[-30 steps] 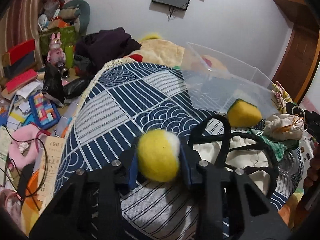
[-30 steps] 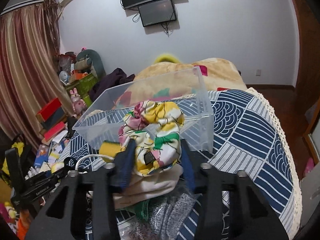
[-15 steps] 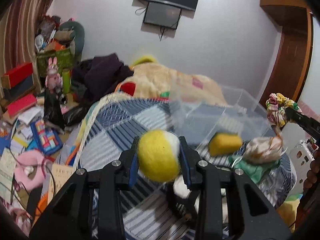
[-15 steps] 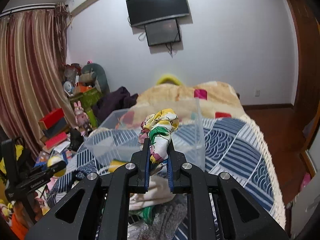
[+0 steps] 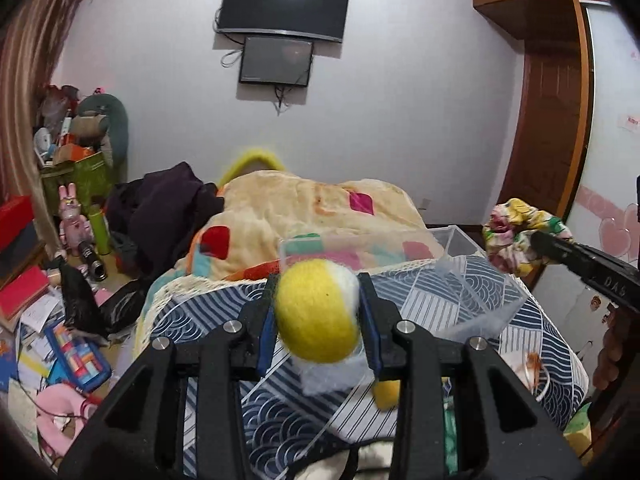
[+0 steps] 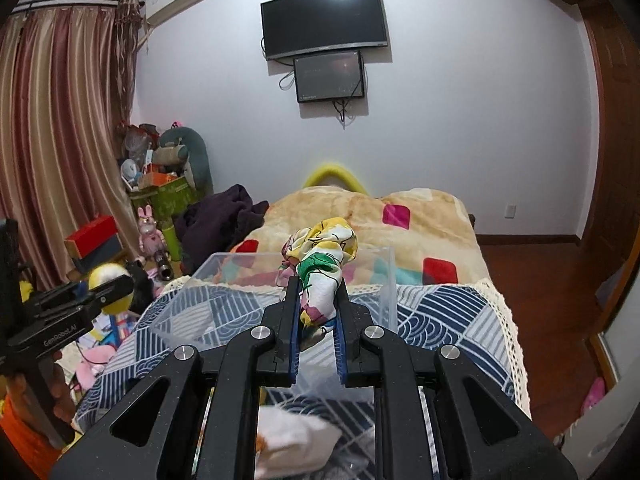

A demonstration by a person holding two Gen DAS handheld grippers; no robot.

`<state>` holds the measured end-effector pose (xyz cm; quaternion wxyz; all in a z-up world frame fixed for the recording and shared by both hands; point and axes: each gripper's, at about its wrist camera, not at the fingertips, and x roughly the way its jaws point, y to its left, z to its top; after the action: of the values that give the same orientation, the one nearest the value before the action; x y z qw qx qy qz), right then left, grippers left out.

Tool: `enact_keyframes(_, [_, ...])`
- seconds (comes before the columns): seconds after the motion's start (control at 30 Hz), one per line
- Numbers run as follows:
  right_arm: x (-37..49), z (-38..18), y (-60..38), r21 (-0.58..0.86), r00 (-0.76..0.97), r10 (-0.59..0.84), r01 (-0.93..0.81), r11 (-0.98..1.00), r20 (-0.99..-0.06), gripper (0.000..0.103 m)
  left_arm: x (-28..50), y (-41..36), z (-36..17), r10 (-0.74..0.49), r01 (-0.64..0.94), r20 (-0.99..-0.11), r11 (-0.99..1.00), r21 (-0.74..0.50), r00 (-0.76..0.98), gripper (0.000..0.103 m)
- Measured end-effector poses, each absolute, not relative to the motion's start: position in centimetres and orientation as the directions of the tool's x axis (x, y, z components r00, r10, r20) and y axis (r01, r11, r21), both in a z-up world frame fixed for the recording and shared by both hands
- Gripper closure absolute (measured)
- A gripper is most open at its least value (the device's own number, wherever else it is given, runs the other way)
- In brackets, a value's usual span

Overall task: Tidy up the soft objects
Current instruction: 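Carry the ball and scrunchie into the clear box and open both tools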

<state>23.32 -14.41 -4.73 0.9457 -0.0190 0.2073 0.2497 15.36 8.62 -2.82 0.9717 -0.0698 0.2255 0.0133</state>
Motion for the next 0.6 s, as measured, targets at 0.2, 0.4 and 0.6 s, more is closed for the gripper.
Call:
enact_keyframes(0.2, [26.3, -5.9, -13.2, 0.071, 0.753, 0.457, -0.484, 0.872, -0.474, 0.091, 19.7, 7.9, -3.2, -0.042, -0.023, -0.507, 0.992, -0.121, 0.861, 0.067])
enact_keyframes(0.4, [27.4, -7.4, -12.3, 0.049, 0.725, 0.431, -0.483, 0.874, -0.538, 0.09, 23.6, 7.4, -5.6, -0.098, 0.011, -0.603, 0.989, -0.146, 0.792, 0.067])
enact_keyframes(0.6, [28.2, -8.5, -11.7, 0.025, 0.693, 0.407, -0.491, 0.871, -0.595, 0.09, 26.1, 5.8, -7.2, -0.089, 0.039, -0.667, 0.995, -0.09, 0.74, 0.067])
